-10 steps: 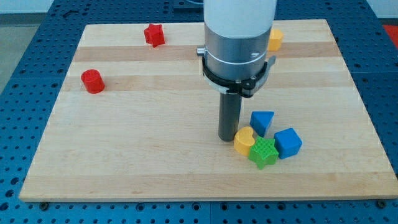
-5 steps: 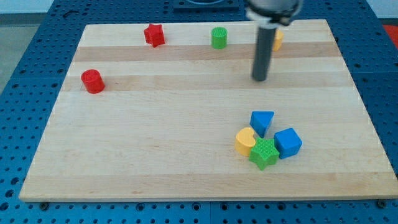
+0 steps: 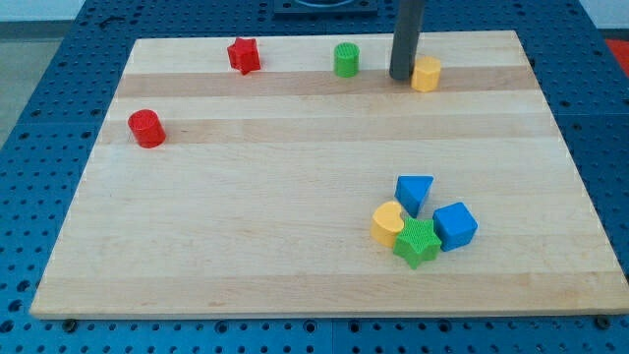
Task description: Slide the yellow hexagon towards the center
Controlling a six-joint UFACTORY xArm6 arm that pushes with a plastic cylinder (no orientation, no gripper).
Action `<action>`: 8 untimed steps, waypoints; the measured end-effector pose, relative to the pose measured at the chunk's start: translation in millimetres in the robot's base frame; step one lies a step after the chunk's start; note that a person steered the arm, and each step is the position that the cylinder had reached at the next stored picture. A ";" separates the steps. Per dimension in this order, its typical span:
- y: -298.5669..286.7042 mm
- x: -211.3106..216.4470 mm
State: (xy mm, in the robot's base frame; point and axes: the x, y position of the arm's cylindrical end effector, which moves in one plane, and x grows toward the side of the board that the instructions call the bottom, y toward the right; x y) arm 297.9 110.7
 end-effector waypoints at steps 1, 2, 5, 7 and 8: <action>0.6 -17.2; 16.8 -52.3; 51.8 11.5; -7.6 21.3; -37.5 25.0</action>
